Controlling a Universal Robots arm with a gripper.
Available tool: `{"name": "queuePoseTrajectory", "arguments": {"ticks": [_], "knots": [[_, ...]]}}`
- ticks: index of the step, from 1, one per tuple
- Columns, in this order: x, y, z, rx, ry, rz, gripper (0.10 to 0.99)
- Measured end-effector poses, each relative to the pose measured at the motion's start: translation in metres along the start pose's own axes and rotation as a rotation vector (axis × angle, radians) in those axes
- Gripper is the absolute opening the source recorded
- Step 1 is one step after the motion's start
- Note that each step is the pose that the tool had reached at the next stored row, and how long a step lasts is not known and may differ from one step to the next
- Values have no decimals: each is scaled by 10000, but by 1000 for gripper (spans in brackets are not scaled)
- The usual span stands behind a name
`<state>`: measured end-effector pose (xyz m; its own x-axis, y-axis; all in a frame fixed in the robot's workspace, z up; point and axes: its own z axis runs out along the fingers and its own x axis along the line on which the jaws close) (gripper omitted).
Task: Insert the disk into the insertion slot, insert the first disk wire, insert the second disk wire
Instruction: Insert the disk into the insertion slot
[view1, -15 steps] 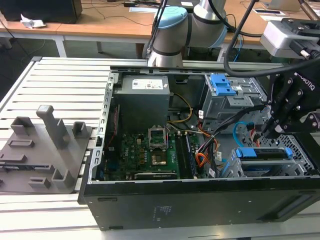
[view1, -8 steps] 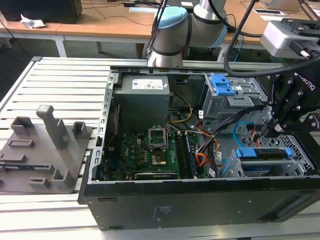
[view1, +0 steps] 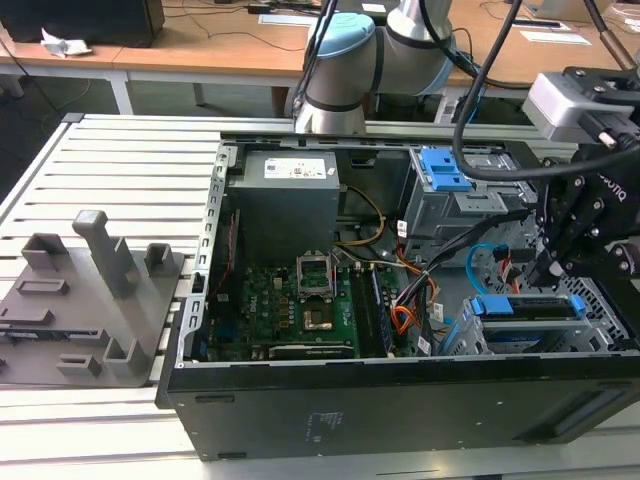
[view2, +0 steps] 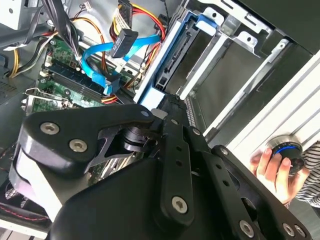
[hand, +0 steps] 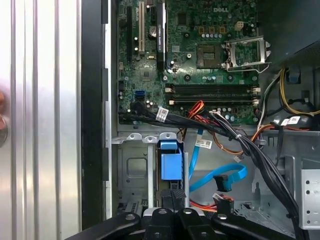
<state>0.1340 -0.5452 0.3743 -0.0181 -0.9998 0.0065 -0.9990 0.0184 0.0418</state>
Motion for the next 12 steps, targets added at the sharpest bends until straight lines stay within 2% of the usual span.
{"name": "queuePoseTrajectory", "arguments": {"ticks": [1, 4, 12], "knots": [[0, -2, 47, 0, 1, 0, 106], [-1, -4, 88, 0, 2, 1, 106], [-1, -5, 100, 0, 1, 0, 106]]}}
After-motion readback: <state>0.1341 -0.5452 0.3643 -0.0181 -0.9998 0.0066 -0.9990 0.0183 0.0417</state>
